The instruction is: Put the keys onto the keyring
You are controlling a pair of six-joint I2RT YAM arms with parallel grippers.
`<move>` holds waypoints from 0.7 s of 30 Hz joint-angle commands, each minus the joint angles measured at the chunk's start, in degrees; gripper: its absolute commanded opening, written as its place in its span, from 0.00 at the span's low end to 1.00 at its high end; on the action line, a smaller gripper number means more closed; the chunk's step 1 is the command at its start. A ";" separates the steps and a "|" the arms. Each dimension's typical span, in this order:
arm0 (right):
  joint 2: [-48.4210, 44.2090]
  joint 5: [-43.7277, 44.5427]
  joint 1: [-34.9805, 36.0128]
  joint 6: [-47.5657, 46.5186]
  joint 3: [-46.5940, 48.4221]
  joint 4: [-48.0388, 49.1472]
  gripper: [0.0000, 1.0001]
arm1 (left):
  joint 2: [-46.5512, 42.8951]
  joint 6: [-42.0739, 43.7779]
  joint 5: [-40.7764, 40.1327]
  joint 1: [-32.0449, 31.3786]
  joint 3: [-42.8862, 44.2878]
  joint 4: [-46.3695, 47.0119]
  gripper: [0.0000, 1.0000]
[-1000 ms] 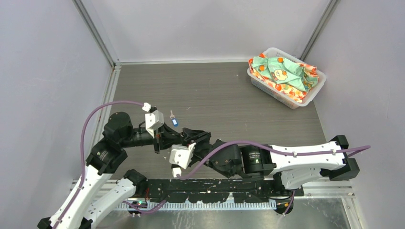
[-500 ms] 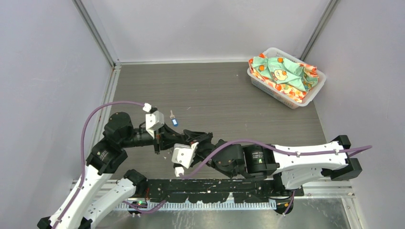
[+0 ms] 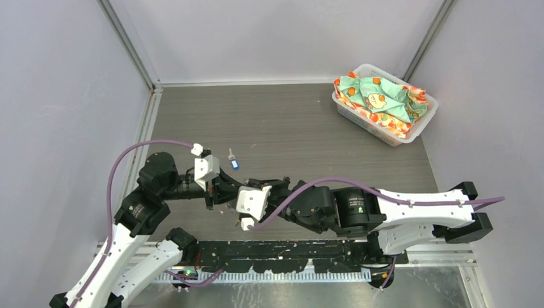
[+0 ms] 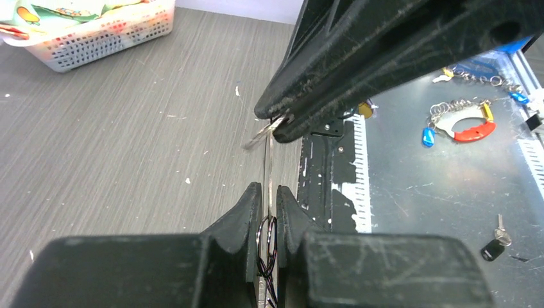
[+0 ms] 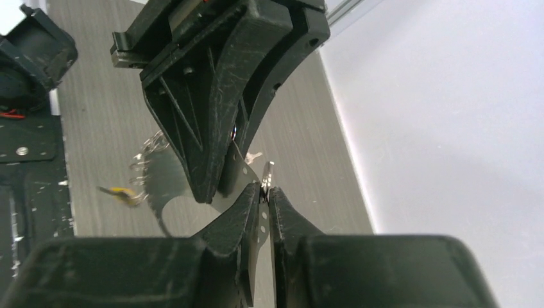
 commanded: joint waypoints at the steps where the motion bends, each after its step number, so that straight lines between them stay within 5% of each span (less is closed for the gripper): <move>1: -2.02 -4.00 -1.66 7.12 3.34 -8.04 0.09 | -1.20 5.67 0.82 0.24 0.90 -1.04 0.00; 10: -4.70 -18.35 -9.32 15.40 3.64 -9.50 0.10 | -1.34 8.77 4.73 0.24 1.25 -4.51 0.00; 13: -4.23 -22.90 -11.30 16.24 5.26 -10.97 0.01 | -1.44 9.59 4.78 0.24 1.25 -4.83 0.00; 18: -4.10 -25.09 -12.45 17.20 5.31 -10.70 0.01 | -1.43 9.81 6.32 0.28 1.11 -4.89 0.00; 19: -4.41 -25.27 -12.55 17.55 4.76 -10.11 0.01 | -1.59 9.79 6.85 0.26 0.96 -4.74 0.02; 21: -6.03 -25.81 -12.91 18.08 2.56 -7.41 0.01 | -1.94 8.86 7.78 0.24 0.86 -4.34 0.24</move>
